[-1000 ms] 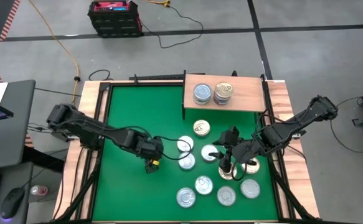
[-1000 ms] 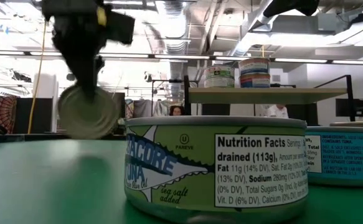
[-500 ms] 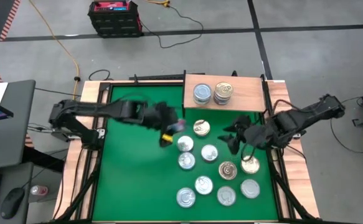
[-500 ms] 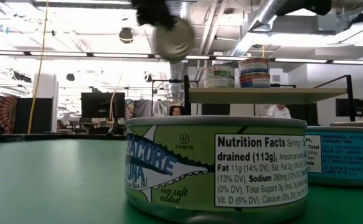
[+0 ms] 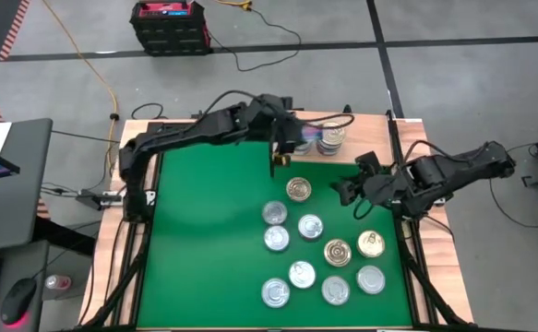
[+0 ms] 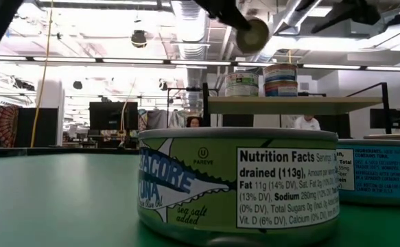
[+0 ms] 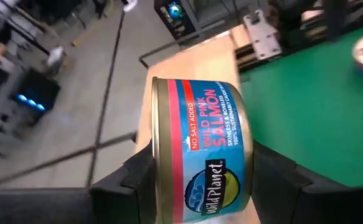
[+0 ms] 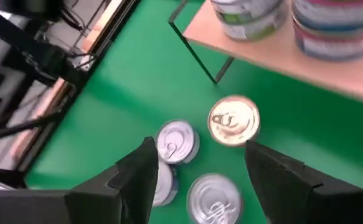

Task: Stack canned seafood by type on shelf
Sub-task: Stack the pink tuna can on top of the pink tuna can

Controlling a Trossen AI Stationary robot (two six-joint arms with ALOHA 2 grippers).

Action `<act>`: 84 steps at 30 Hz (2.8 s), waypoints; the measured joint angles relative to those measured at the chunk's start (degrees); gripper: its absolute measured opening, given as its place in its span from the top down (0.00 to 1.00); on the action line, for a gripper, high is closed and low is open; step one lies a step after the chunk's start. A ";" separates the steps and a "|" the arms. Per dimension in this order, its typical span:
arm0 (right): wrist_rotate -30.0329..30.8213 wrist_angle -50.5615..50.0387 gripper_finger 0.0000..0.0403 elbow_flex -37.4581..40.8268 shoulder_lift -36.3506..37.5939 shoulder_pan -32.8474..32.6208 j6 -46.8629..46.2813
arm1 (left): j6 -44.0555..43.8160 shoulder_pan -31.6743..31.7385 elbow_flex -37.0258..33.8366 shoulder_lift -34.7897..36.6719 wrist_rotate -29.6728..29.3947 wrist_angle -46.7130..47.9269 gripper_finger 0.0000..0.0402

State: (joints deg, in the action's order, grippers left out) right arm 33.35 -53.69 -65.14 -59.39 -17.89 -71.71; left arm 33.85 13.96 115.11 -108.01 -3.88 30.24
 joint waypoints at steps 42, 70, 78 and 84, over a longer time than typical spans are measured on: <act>3.05 -3.60 0.35 0.02 0.08 -8.21 -19.90 | 23.19 2.72 0.79 -11.28 5.10 -17.75 0.41; 4.77 -0.74 0.35 0.04 0.06 -8.21 -17.76 | 19.30 2.79 0.79 -13.13 11.25 -24.17 0.37; 4.52 -0.91 0.35 0.04 0.06 -8.26 -17.53 | 11.66 2.55 0.74 -12.26 11.65 -27.93 0.37; -1.13 -2.64 0.35 0.04 0.10 -9.97 -13.70 | -9.64 1.68 0.83 -6.43 19.06 -15.93 0.37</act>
State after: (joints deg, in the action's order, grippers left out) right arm 32.22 -56.33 -65.10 -59.29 -27.86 -85.41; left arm 24.21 15.63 115.94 -114.43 15.18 14.31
